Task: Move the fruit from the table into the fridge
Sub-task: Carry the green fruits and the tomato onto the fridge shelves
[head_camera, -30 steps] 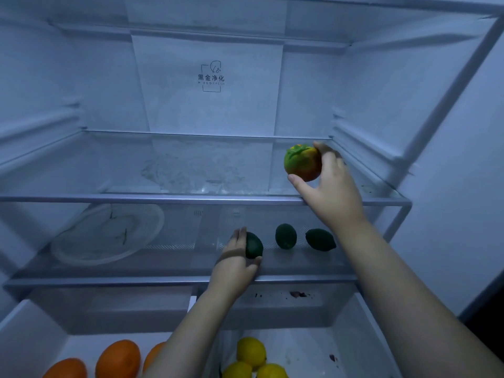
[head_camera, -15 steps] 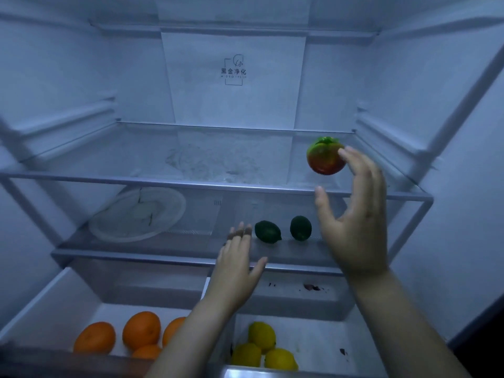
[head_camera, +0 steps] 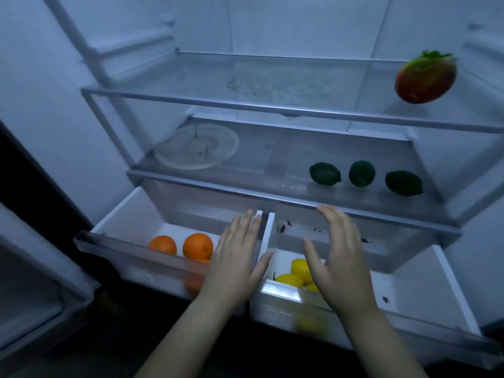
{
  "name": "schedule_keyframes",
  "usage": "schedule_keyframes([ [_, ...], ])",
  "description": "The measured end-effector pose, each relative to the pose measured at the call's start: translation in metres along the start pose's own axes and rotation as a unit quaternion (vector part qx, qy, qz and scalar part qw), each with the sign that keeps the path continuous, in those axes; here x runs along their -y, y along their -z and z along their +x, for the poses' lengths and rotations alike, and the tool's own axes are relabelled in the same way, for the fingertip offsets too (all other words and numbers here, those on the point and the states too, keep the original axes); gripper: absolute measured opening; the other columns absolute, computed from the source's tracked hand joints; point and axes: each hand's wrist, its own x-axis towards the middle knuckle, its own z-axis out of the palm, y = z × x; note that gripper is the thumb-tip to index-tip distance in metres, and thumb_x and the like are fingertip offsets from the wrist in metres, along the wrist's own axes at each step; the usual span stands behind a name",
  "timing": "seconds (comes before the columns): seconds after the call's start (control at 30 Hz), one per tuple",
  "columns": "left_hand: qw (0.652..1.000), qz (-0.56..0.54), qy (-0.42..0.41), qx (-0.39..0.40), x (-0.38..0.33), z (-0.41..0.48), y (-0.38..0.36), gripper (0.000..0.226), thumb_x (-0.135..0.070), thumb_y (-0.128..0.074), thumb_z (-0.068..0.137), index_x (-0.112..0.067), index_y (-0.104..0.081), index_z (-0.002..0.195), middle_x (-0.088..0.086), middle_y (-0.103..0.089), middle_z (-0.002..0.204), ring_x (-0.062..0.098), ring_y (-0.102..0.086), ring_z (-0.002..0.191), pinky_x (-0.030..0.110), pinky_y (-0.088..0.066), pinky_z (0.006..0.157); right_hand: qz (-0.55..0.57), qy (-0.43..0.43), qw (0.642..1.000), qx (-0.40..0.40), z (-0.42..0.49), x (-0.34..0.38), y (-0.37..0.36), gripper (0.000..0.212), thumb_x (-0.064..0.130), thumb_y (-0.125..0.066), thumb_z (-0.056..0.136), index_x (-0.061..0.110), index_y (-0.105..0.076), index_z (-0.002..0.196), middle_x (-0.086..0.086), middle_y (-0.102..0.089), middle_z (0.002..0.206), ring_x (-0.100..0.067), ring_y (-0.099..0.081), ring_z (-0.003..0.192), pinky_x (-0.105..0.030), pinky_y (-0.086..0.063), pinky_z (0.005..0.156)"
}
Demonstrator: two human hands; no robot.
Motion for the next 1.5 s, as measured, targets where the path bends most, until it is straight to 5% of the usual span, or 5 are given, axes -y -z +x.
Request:
schedule_keyframes([
  [0.17, 1.000, 0.001, -0.019, 0.014, 0.027, -0.020, -0.005, 0.069, -0.055, -0.025, 0.089, -0.020, -0.023, 0.148, -0.002, -0.016, 0.156, 0.014, -0.007, 0.145, 0.038, -0.014, 0.116, -0.028, -0.021, 0.999, 0.021, -0.027, 0.011, -0.025, 0.047, 0.030, -0.051, 0.090, 0.017, -0.041, 0.134, 0.002, -0.045, 0.134, -0.014, -0.038, 0.127, -0.020, -0.025, 0.107],
  [0.3, 0.999, 0.020, -0.049, -0.006, 0.049, -0.037, -0.001, 0.061, -0.049, -0.032, 0.092, -0.016, -0.035, 0.144, 0.003, -0.032, 0.152, 0.022, -0.024, 0.142, 0.043, -0.024, 0.112, -0.084, -0.044, 0.995, 0.021, -0.051, 0.020, -0.043, 0.046, 0.033, -0.048, 0.089, 0.015, -0.046, 0.131, 0.001, -0.049, 0.132, -0.016, -0.043, 0.123, -0.025, -0.030, 0.103],
  [0.77, 0.974, 0.062, -0.204, -0.073, 0.091, -0.072, -0.009, 0.052, -0.032, -0.054, 0.089, -0.020, -0.044, 0.139, 0.005, -0.044, 0.144, 0.025, -0.037, 0.135, 0.042, -0.023, 0.111, -0.149, -0.066, 0.982, -0.093, -0.114, 0.047, -0.069, 0.033, 0.011, -0.063, 0.085, 0.016, -0.059, 0.117, -0.006, -0.050, 0.122, -0.025, -0.048, 0.114, -0.034, -0.039, 0.099],
  [1.07, 0.965, -0.027, -0.181, -0.189, 0.099, -0.074, -0.030, 0.038, -0.029, -0.061, 0.087, -0.024, -0.060, 0.125, 0.007, -0.049, 0.118, 0.027, -0.043, 0.114, 0.037, -0.029, 0.106, -0.141, -0.066, 0.980, -0.123, -0.118, 0.045, -0.071, 0.037, 0.007, -0.071, 0.080, 0.018, -0.064, 0.116, -0.005, -0.055, 0.117, -0.021, -0.049, 0.110, -0.033, -0.041, 0.096],
  [1.5, 0.965, -0.072, -0.168, -0.187, 0.094, -0.055, -0.035, 0.034, -0.030, -0.055, 0.087, -0.027, -0.060, 0.121, 0.004, -0.050, 0.115, 0.027, -0.045, 0.111, 0.033, -0.023, 0.108, -0.139, -0.070, 0.979, -0.135, -0.110, 0.044, -0.076, 0.038, 0.005, -0.073, 0.078, 0.019, -0.066, 0.112, -0.001, -0.055, 0.113, -0.018, -0.048, 0.106, -0.022, -0.036, 0.095],
])
